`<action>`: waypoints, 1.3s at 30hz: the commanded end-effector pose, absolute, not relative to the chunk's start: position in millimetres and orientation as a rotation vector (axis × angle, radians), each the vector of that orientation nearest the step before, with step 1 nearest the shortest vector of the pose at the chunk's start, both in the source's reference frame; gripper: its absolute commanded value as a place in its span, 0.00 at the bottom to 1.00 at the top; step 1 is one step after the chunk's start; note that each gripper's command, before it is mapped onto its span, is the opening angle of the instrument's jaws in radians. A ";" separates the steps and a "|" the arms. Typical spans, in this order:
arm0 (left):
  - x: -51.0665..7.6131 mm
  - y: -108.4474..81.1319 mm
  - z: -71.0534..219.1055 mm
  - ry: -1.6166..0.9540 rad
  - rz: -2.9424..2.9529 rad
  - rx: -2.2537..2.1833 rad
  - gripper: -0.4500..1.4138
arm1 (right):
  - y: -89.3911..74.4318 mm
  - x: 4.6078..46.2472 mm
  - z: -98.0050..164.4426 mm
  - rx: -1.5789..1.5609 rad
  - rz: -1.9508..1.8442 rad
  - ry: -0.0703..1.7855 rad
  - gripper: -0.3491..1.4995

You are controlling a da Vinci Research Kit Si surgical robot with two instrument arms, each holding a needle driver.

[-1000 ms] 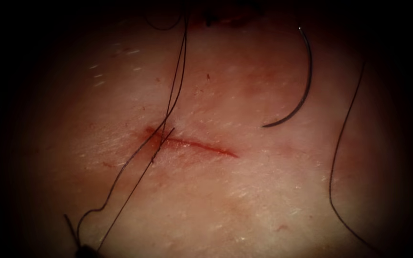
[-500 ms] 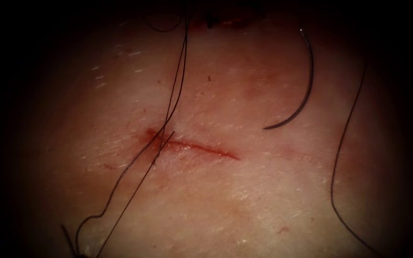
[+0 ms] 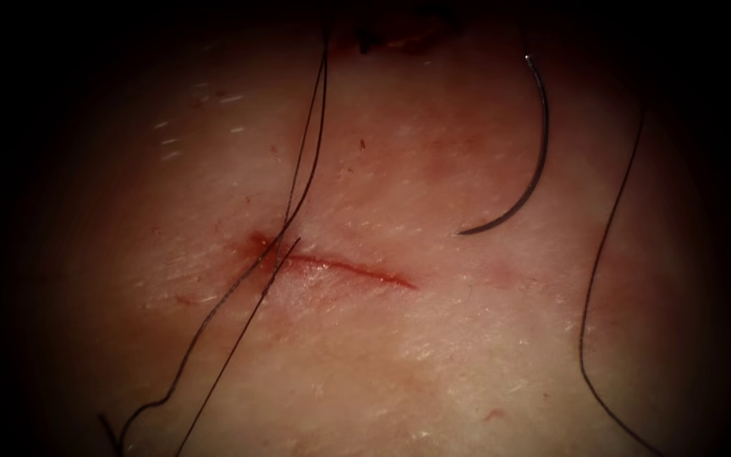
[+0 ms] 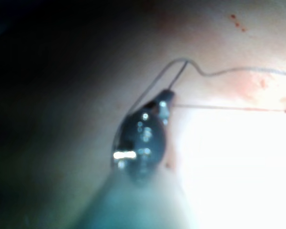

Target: Wound Closure

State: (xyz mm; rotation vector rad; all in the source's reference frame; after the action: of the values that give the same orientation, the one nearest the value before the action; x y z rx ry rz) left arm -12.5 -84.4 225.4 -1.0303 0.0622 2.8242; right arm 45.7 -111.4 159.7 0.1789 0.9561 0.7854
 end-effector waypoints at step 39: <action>-7.9 -93.7 216.8 0.056 2.593 -1.255 0.00 | -111.5 31.1 149.7 0.408 0.694 1.008 0.99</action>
State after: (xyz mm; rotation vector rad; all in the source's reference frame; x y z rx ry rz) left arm -6.8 -92.7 216.5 -1.2550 0.0662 2.5929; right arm 30.5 -109.9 150.0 0.3991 1.0102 0.6892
